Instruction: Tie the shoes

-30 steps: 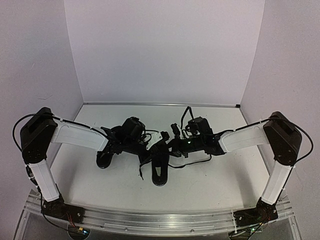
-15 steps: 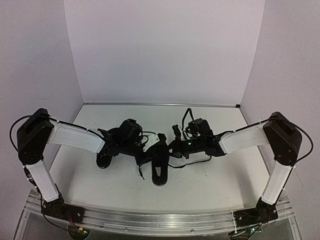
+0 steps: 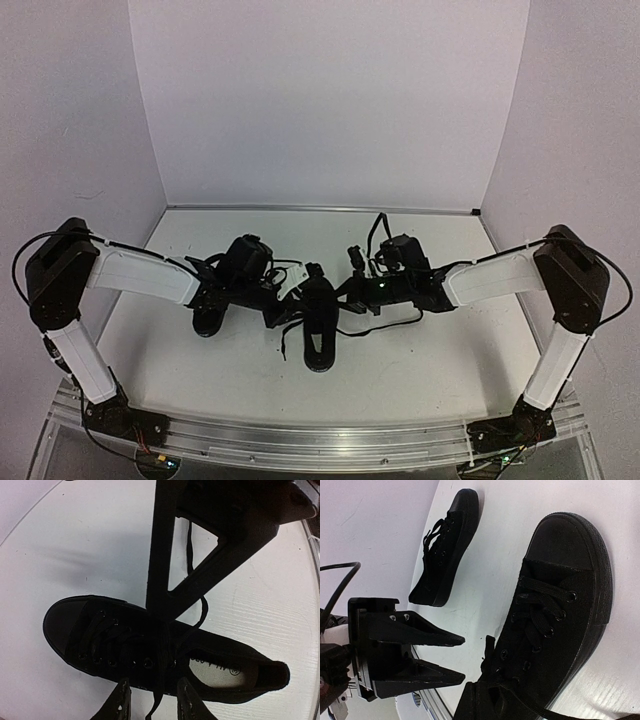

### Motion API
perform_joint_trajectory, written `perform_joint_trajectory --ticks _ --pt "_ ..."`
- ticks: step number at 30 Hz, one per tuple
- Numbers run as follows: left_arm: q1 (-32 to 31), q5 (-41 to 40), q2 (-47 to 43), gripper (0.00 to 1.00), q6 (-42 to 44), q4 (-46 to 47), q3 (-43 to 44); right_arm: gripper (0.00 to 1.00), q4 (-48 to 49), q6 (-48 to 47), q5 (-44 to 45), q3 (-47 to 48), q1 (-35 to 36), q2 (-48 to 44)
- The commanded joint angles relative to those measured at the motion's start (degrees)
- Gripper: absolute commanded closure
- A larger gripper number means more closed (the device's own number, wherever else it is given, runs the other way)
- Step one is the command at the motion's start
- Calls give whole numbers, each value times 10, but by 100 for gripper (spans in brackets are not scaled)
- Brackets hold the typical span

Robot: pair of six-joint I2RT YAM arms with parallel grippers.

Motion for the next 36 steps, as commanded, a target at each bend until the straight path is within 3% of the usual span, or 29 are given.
perform_joint_trajectory --ticks 1,7,17,20,29,36 --pt "0 27 19 69 7 31 25 100 13 4 -2 3 -3 -21" --pt "0 40 43 69 9 35 43 100 14 5 -6 5 -4 -20" --pt "0 42 67 98 4 36 67 100 14 6 -15 5 -4 -18" --pt "0 46 62 100 6 35 64 99 13 6 -13 4 -4 -22" --pt "0 43 29 100 7 33 48 68 13 17 -16 4 -7 -25" --pt "-1 41 21 100 4 41 47 66 12 20 -32 14 -7 -20"
